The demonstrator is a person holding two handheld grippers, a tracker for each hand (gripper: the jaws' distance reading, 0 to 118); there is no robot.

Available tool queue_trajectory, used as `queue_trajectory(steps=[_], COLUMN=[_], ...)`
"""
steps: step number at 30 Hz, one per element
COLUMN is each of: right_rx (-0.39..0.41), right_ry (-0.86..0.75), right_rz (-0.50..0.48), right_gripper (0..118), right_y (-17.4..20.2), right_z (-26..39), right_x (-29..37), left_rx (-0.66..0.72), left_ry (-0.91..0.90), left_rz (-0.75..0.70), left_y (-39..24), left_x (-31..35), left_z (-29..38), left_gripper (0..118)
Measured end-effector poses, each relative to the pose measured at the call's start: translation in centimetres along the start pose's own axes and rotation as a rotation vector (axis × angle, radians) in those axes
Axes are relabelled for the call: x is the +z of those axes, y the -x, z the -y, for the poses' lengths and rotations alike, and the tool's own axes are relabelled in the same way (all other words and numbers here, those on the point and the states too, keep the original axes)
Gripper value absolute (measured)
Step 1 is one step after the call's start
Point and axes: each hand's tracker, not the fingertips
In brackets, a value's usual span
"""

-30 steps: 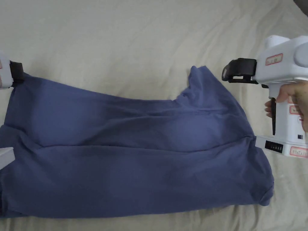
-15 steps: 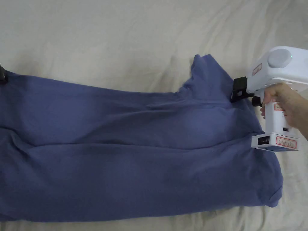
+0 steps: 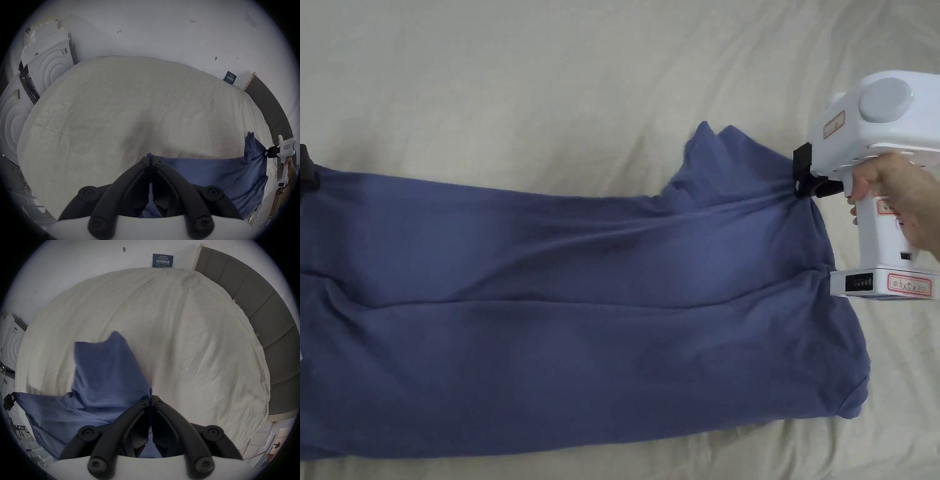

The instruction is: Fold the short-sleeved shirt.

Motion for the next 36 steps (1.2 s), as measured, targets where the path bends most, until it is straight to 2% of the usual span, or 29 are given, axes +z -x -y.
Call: queue_trajectory(steps=[7, 13, 19, 24, 27, 32, 36], right_rx=[0.036, 0.078, 0.052, 0.008, -0.028, -0.076, -0.106], right_ry=[-0.129, -0.218, -0.261, -0.273, -0.256, -0.18, -0.114], right_rz=[-0.064, -0.093, -0.115, -0.132, -0.133, -0.087, -0.057], right_gripper=[5, 5, 5, 5, 5, 5, 5], right_y=[0.3, -0.9, -3.2, -4.5, -5.2, -6.2, -6.6], right_z=[0.7, 4.6, 10.7, 16.2, 19.1, 22.9, 24.8], right_x=[6.9, 12.6, 15.8, 16.5, 15.6, 11.2, 7.9], left_rx=[0.045, 0.04, 0.033, 0.068, 0.092, 0.128, 0.156], left_ry=[-0.038, -0.091, -0.109, -0.073, -0.032, 0.067, 0.125], left_rz=[0.028, 0.062, 0.075, 0.074, 0.067, 0.035, 0.004], left_y=[0.5, 2.0, 4.3, 6.5, 8.7, 7.0, 8.8], left_x=[3.9, 8.9, 11.5, 12.7, 10.8, 9.7, 6.0], left_z=[0.5, 2.2, 5.4, 10.3, 13.0, 18.6, 19.9], left_gripper=[2, 2, 2, 2, 2, 2, 2])
